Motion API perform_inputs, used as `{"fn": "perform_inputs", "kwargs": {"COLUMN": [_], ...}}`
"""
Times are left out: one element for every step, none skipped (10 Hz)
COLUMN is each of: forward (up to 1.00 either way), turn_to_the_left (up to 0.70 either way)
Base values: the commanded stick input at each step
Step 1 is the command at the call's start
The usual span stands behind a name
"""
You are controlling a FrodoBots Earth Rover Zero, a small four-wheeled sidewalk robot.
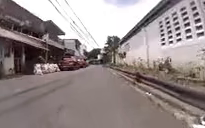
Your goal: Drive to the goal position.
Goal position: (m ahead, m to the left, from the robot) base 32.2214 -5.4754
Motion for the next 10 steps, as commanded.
{"fn": "perform_inputs", "kwargs": {"forward": [1.00, 1.00, 1.00, 1.00, 1.00, 1.00, 1.00, 1.00, 1.00, 1.00], "turn_to_the_left": [0.00, 0.00, 0.00, 0.00, 0.00, 0.00, 0.00, 0.00, 0.00, 0.00]}}
